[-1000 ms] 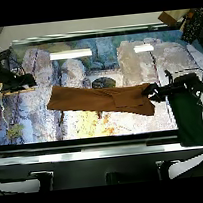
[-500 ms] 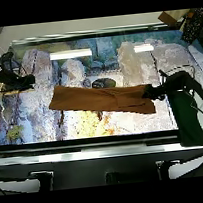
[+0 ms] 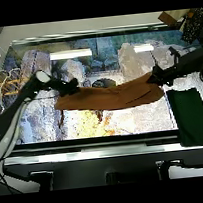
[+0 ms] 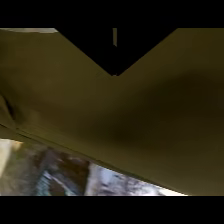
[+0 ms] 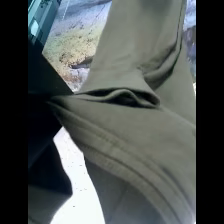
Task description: Fold the clothes and pants, and hang the long-sleeved shirts on hangers.
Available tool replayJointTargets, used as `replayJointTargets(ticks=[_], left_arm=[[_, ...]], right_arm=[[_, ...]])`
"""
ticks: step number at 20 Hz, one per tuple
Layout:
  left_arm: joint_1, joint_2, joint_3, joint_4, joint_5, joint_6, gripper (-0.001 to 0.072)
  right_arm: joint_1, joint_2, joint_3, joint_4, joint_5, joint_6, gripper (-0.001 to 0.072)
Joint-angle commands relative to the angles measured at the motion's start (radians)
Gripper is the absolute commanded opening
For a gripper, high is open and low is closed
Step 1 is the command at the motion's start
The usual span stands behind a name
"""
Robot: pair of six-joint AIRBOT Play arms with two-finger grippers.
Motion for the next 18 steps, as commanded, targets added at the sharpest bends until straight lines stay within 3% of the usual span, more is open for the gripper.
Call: replayJointTargets(ticks=[1, 7, 9, 15, 18], left_arm=[[-0.190, -0.071, -0.015, -0.138, 0.190, -0.089, 0.0010], [-0.382, -0.172, 0.063, -0.273, 0.328, -0.114, 0.0010], [-0.425, -0.234, 0.145, -0.315, 0.328, -0.123, 0.0010], [-0.501, -0.428, 0.395, -0.318, 0.298, -0.275, 0.0010], [-0.485, -0.449, 0.434, -0.317, 0.201, -0.260, 0.0010]], right_arm=[[0.000, 0.026, 0.132, -0.021, -0.132, 0.084, 0.0032], [0.000, 0.031, 0.342, -0.036, -0.217, 0.153, 0.0032], [0.001, 0.040, 0.346, -0.035, -0.222, 0.154, 0.0032], [0.001, 0.040, 0.346, -0.036, -0.225, 0.156, 0.0032], [0.001, 0.040, 0.346, -0.050, -0.195, 0.155, 0.0032]])
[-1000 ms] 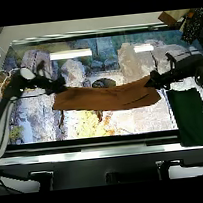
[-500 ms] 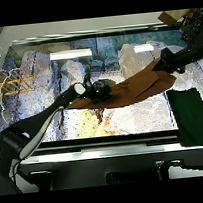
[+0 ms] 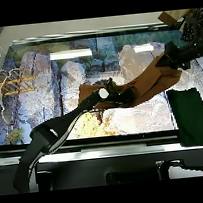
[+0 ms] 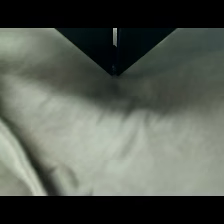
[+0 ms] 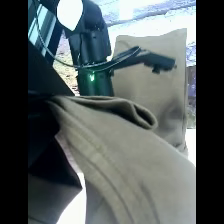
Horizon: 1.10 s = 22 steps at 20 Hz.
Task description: Fold the clothes and pants, and hang the long-sleeved shirts on hangers.
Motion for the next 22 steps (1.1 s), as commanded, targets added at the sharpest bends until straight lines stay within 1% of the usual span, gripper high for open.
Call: replayJointTargets(ticks=[1, 2, 3, 6, 9, 11, 12, 14, 16, 19, 22], left_arm=[[0.018, -0.029, 0.056, -0.003, -0.114, 0.011, 0.0010], [0.046, -0.012, 0.056, 0.008, -0.165, 0.048, 0.0010], [0.077, 0.009, 0.056, 0.033, -0.222, 0.063, 0.0010], [0.204, 0.119, 0.056, 0.231, -0.426, 0.069, 0.0010], [0.366, 0.282, 0.056, 0.421, -0.596, 0.181, 0.0011], [0.482, 0.391, 0.056, 0.516, -0.681, 0.215, 0.0012], [0.544, 0.444, 0.056, 0.540, -0.716, 0.216, 0.0012], [0.657, 0.535, 0.056, 0.545, -0.764, 0.237, 0.0012], [0.755, 0.612, 0.056, 0.546, -0.796, 0.264, 0.0013], [0.875, 0.688, 0.056, 0.546, -0.816, 0.264, 0.0012], [0.964, 0.718, 0.056, 0.546, -0.816, 0.264, 0.0012]], right_arm=[[0.001, 0.001, 0.003, -0.023, 0.034, -0.002, 0.0032], [0.002, 0.001, 0.003, -0.023, 0.042, -0.002, 0.0032], [0.002, 0.001, 0.003, -0.021, 0.053, -0.002, 0.0032], [0.015, 0.001, 0.003, 0.014, 0.089, 0.010, 0.0032], [0.122, -0.016, 0.003, 0.010, 0.164, 0.024, 0.0032], [0.228, -0.048, 0.003, 0.002, 0.225, 0.053, 0.0032], [0.282, -0.069, 0.003, -0.003, 0.254, 0.063, 0.0032], [0.391, -0.117, 0.003, -0.015, 0.322, 0.092, 0.0032], [0.488, -0.169, 0.003, -0.015, 0.390, 0.099, 0.0032], [0.587, -0.242, 0.003, -0.015, 0.452, 0.107, 0.0032], [0.641, -0.309, 0.003, -0.012, 0.482, 0.126, 0.0032]])
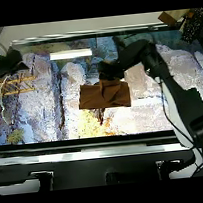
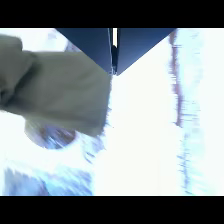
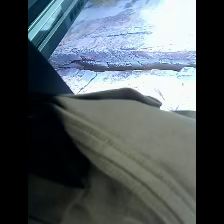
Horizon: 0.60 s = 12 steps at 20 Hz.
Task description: Fold the clothes and pants, and hang the long-sleeved shirts on hangers.
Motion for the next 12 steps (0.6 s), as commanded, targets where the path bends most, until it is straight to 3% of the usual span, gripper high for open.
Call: replayJointTargets(ticks=[1, 6, 7, 9, 10, 12], left_arm=[[0.112, 0.048, 0.000, 0.009, -0.020, 0.008, 0.0012], [0.129, 0.043, 0.000, 0.010, -0.019, 0.009, 0.0012], [0.129, 0.042, 0.000, 0.010, -0.019, 0.009, 0.0012], [0.129, 0.041, 0.000, 0.009, -0.019, 0.008, 0.0012], [0.129, 0.041, 0.000, 0.009, -0.019, 0.008, 0.0012], [0.128, 0.041, 0.000, 0.009, -0.019, 0.008, 0.0012]], right_arm=[[0.078, -0.080, 0.001, 0.002, 0.064, 0.026, 0.0032], [0.097, -0.146, 0.001, 0.025, 0.134, 0.049, 0.0037], [0.100, -0.150, 0.001, 0.025, 0.161, 0.057, 0.0074], [0.101, -0.150, 0.001, 0.046, 0.223, 0.075, 0.0251], [0.101, -0.150, 0.001, 0.081, 0.246, 0.075, 0.0294], [0.101, -0.147, 0.001, 0.161, 0.249, 0.073, 0.0448]])
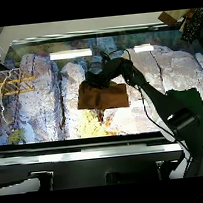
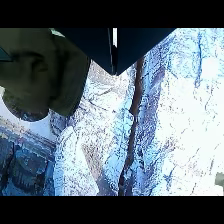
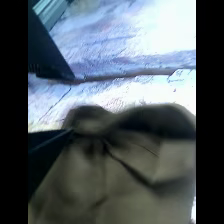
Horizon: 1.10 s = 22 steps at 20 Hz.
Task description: Fold the clothes and pants, and hang the long-sleeved shirts on hangers.
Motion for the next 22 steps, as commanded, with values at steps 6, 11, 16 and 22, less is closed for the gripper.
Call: replayJointTargets(ticks=[6, 11, 16, 22], left_arm=[[0.003, -0.002, -0.003, 0.001, 0.000, 0.000, 0.0013], [0.003, -0.002, -0.003, 0.001, 0.000, 0.000, 0.0013], [0.003, -0.002, -0.005, 0.001, 0.000, 0.034, 0.0013], [0.004, -0.006, -0.006, 0.001, 0.000, 0.055, 0.0013]], right_arm=[[-0.066, 0.103, 0.001, 0.074, -0.063, -0.060, 0.0563], [-0.333, 0.193, 0.001, -0.008, -0.293, -0.192, 0.0562], [-0.550, 0.193, -0.152, 0.018, -0.349, -0.359, 0.0562], [-0.577, 0.135, -0.442, 0.148, -0.239, -0.554, 0.0555]])
